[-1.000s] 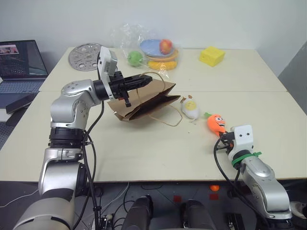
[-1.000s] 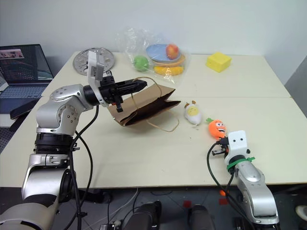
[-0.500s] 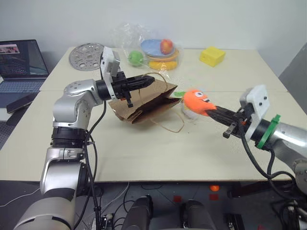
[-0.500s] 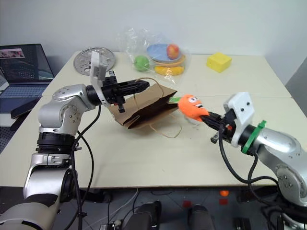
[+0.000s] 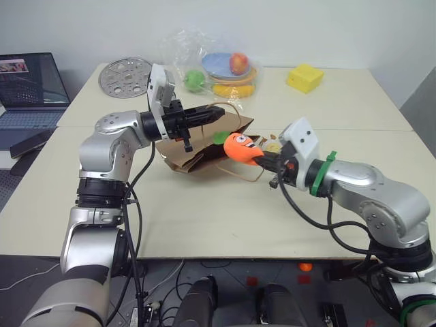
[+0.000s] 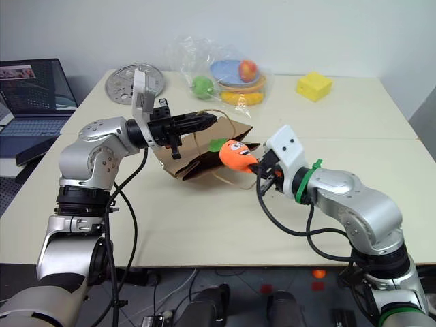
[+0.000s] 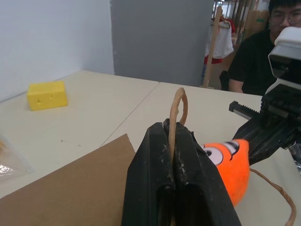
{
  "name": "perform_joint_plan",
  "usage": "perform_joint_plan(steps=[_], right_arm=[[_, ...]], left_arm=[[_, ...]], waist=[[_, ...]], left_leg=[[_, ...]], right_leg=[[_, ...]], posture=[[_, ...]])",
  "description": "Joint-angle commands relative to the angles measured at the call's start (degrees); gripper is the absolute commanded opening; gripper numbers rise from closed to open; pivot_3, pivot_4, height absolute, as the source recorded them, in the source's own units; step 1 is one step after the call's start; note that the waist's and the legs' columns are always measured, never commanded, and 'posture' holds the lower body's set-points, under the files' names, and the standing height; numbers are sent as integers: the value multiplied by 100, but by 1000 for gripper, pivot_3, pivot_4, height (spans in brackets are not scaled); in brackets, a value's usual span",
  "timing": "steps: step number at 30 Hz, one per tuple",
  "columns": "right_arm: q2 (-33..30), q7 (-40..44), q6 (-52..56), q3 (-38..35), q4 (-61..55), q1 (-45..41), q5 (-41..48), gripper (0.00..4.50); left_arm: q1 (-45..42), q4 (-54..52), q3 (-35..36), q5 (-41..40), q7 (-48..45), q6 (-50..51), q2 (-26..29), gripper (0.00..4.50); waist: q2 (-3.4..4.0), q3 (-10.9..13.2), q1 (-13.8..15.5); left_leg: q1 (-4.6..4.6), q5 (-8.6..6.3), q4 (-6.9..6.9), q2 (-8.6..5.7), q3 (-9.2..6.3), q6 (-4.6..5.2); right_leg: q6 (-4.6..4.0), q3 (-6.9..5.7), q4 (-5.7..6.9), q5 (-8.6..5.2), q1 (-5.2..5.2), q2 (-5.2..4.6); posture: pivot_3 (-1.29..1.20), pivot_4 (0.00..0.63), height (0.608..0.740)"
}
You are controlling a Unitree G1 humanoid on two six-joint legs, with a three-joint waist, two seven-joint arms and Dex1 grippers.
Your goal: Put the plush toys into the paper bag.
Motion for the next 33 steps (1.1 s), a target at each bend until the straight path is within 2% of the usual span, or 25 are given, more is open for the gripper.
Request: perform_joint_plan(steps=[1,11,17,24,29,33], right_arm=[[-24,115,-245,148,104,-148,-263,17],[405,346,-548,754,855,-719,-865,17],[1126,339,-1052,1131,2089,-1119,-1424,17],[2500,87,-2390,1177,4377,-1342,-2052,17],[2759,93,-2929,1021,4615,-1249,-2292,17],[2636,274,-3026,795,4029,-1008,-2213,1135]], left_arm=[[-50,-216,89,-65,28,19,59,0],[-14,-396,45,-173,-43,194,-6,0],[-55,-608,42,-339,64,406,-251,0],[-185,-611,111,-443,43,553,-239,0],[-178,-642,107,-446,53,575,-148,0],[-86,-586,116,-389,39,519,-22,0]], waist=[[0,0,-1],[0,0,-66],[0,0,-115],[0,0,-136],[1,0,-135],[1,0,-120]], left_leg=[[0,0,1,0,0,0],[1,1,6,0,2,1],[2,2,9,0,3,0],[5,3,9,2,10,-2],[6,4,10,2,10,-3],[6,5,10,2,8,-4]], right_leg=[[0,0,1,0,0,1],[4,-1,4,3,0,9],[5,0,8,4,0,17],[9,4,17,8,-5,25],[12,7,17,10,-7,27],[12,6,18,11,-6,27]], posture=[[0,150,740],[0,150,740],[0,150,740],[0,150,740],[0,150,740],[0,150,740]])
